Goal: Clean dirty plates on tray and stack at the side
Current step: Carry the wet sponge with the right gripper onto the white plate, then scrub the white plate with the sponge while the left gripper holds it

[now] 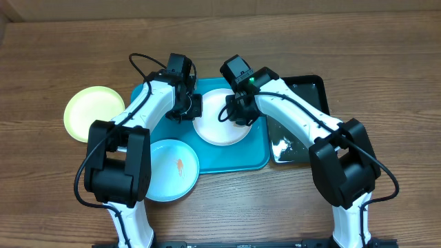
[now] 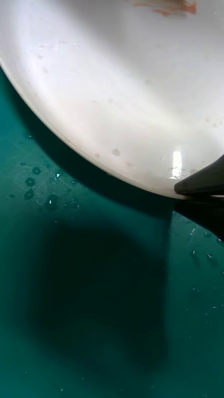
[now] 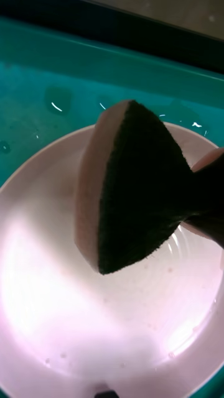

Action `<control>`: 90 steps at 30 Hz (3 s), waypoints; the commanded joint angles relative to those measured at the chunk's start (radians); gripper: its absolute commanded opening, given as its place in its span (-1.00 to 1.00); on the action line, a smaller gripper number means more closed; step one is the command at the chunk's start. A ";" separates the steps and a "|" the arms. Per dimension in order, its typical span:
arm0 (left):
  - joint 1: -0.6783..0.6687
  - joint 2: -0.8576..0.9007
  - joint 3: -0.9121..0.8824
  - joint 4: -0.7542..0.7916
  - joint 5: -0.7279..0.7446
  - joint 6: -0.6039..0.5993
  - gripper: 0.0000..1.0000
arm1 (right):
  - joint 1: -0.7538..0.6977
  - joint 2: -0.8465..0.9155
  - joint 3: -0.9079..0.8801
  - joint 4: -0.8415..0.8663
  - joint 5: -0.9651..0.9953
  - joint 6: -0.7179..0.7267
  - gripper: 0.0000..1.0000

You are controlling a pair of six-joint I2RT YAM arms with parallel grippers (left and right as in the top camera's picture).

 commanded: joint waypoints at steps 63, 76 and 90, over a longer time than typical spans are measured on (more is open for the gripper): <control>-0.004 0.024 -0.003 0.011 -0.004 -0.004 -0.92 | -0.032 0.044 -0.079 0.244 -0.489 -0.143 -0.93; -0.004 0.024 -0.003 0.012 -0.004 -0.004 -0.92 | -0.076 0.012 -0.018 0.214 -0.225 -0.312 -0.93; -0.004 0.024 -0.003 0.014 -0.004 -0.004 -0.92 | -0.073 0.057 -0.042 0.345 -0.145 -0.333 -0.93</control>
